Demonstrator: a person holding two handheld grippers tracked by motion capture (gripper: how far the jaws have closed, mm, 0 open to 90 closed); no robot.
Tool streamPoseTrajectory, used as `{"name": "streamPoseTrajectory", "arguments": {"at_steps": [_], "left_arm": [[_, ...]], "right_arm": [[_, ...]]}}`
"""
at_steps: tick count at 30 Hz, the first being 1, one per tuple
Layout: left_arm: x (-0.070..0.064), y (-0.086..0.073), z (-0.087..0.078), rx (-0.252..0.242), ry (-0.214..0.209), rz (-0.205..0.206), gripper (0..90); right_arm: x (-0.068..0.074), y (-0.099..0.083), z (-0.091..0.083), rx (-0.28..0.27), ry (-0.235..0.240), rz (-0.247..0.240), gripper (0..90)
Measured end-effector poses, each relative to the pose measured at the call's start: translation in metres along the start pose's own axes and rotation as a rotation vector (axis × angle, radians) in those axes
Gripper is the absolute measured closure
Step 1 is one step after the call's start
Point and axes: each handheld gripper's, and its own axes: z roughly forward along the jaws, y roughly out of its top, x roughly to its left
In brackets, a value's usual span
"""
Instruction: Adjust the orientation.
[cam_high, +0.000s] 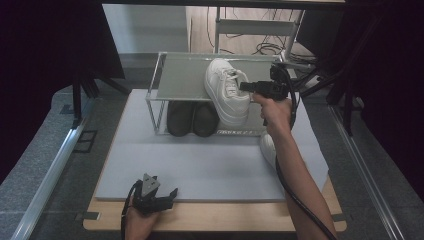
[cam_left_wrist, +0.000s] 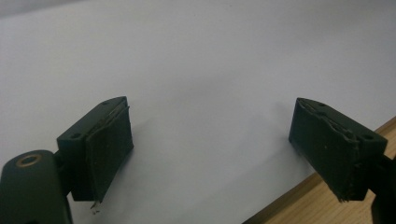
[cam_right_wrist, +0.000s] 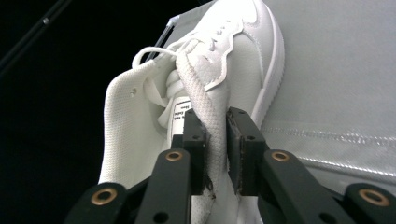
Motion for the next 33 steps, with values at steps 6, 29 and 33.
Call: {"name": "streamPoseTrajectory", "arguments": {"at_steps": [6,29,33], "left_arm": [[0.0,0.0,0.0,0.0,0.0,0.0,13.1],[0.0,0.0,0.0,-0.002,0.0,0.0,13.1],[0.0,0.0,0.0,-0.002,0.0,0.001,13.1]], "right_arm": [[0.003,0.002,0.003,-0.009,0.001,-0.019,72.1],[0.0,0.002,-0.029,-0.101,0.08,-0.079,48.6],[-0.003,-0.004,-0.038,-0.113,0.09,-0.09,49.1]]}}
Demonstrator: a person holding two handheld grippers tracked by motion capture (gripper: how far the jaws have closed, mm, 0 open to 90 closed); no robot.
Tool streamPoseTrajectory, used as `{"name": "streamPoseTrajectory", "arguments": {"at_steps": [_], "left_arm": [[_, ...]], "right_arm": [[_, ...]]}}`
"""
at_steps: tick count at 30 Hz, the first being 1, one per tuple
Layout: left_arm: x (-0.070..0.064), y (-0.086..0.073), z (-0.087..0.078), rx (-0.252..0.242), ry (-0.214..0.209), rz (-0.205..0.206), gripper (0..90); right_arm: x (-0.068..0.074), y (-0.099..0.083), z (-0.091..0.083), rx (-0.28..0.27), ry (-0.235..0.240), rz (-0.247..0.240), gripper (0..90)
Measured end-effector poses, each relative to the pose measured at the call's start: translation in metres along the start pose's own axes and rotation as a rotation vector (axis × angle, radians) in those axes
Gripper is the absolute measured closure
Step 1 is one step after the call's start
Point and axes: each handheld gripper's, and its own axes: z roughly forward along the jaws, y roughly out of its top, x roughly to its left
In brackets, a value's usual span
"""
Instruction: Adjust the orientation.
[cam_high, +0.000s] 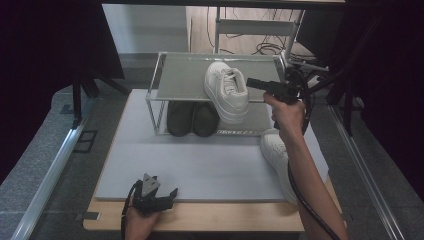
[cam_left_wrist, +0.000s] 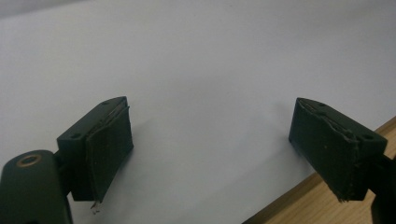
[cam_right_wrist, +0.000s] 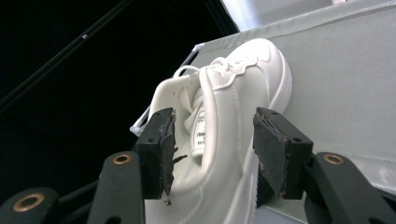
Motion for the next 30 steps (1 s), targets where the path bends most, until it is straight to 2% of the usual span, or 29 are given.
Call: {"name": "streamPoseTrajectory", "arguments": {"at_steps": [9,19,26,30], "left_arm": [[0.0,0.0,0.0,-0.001,0.0,0.0,13.1],[0.0,0.0,0.0,-0.002,0.0,-0.001,13.1],[0.0,0.0,0.0,-0.002,0.0,0.0,13.1],[0.0,0.0,0.0,-0.003,0.001,0.0,13.1]], "right_arm": [[-0.002,-0.017,-0.02,-0.016,-0.021,-0.053,56.8],[-0.001,-0.044,-0.035,-0.006,0.016,-0.095,78.7],[0.011,-0.066,-0.041,0.035,0.021,-0.166,89.2],[0.019,-0.078,-0.038,0.065,0.024,-0.2,89.8]]}}
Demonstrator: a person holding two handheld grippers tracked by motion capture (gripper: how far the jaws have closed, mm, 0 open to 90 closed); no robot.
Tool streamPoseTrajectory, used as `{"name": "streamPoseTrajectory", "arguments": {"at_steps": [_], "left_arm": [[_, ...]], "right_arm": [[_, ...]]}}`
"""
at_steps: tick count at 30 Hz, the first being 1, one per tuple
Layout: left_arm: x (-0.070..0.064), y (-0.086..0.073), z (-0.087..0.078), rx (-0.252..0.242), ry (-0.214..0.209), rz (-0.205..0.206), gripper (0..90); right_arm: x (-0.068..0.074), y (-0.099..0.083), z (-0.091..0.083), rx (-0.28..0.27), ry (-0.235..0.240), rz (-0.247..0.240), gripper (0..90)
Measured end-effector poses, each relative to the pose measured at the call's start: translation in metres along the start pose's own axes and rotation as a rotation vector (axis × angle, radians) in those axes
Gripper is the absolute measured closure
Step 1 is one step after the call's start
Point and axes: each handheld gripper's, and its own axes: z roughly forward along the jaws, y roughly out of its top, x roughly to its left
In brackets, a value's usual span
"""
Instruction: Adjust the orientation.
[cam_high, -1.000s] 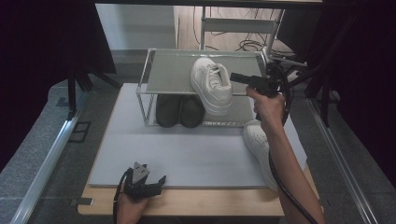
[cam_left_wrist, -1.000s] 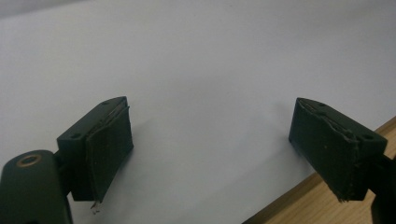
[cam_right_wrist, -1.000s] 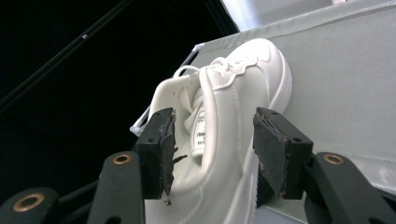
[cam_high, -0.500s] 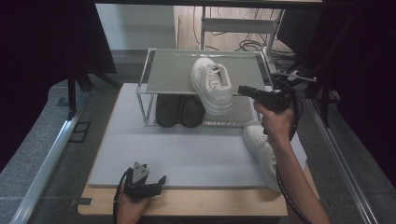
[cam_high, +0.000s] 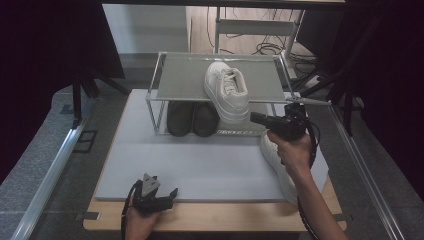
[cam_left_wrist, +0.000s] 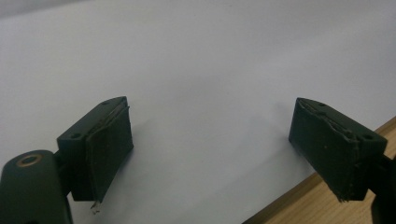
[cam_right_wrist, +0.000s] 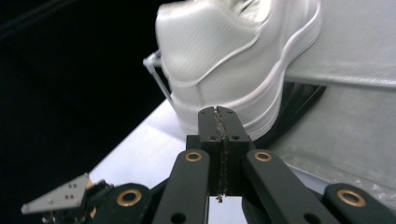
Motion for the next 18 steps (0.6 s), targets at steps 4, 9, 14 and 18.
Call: {"name": "streamPoseTrajectory", "arguments": {"at_steps": [4,9,14,18], "left_arm": [[0.0,0.0,0.0,0.0,0.0,0.0,13.1],[0.0,0.0,0.0,0.0,0.0,0.0,13.1],[0.0,0.0,0.0,0.0,0.0,0.0,13.1],[0.0,0.0,0.0,0.002,0.0,0.0,13.1]], "right_arm": [[0.007,-0.006,0.008,0.022,0.004,-0.03,89.9],[0.013,-0.009,0.018,0.038,-0.002,-0.062,89.9],[0.012,-0.008,0.024,0.037,-0.008,-0.056,89.9],[0.008,-0.007,0.026,0.02,0.008,-0.042,90.0]]}}
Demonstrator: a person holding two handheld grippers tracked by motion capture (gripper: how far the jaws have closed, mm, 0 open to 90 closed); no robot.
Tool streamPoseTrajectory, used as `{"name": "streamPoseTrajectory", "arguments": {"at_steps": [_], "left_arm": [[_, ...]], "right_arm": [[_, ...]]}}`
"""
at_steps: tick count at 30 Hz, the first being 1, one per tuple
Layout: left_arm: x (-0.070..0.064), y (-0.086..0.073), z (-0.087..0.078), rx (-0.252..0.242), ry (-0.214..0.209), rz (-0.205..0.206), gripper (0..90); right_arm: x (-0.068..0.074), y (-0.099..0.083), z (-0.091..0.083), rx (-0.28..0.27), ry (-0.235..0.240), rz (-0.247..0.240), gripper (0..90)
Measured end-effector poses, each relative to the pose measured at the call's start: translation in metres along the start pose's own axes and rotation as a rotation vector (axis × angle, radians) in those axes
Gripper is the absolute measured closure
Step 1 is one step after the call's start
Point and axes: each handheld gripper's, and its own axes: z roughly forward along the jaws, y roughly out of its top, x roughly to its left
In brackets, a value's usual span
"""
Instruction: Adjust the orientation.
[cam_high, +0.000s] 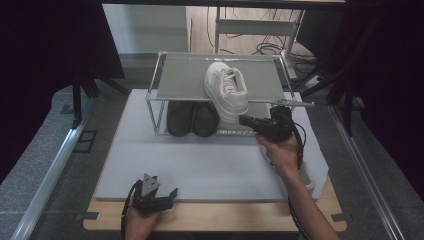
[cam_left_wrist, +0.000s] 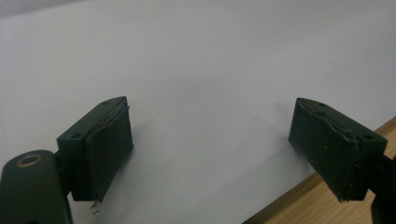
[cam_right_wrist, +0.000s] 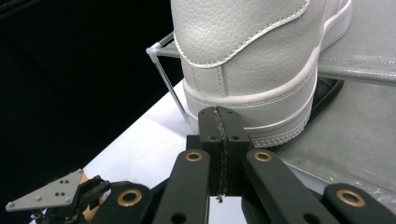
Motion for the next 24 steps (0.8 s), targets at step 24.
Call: {"name": "streamPoseTrajectory", "arguments": {"at_steps": [24], "left_arm": [[0.0,0.0,0.0,-0.002,-0.001,-0.002,13.1]], "right_arm": [[-0.003,0.013,0.043,0.005,0.001,0.022,90.0]]}}
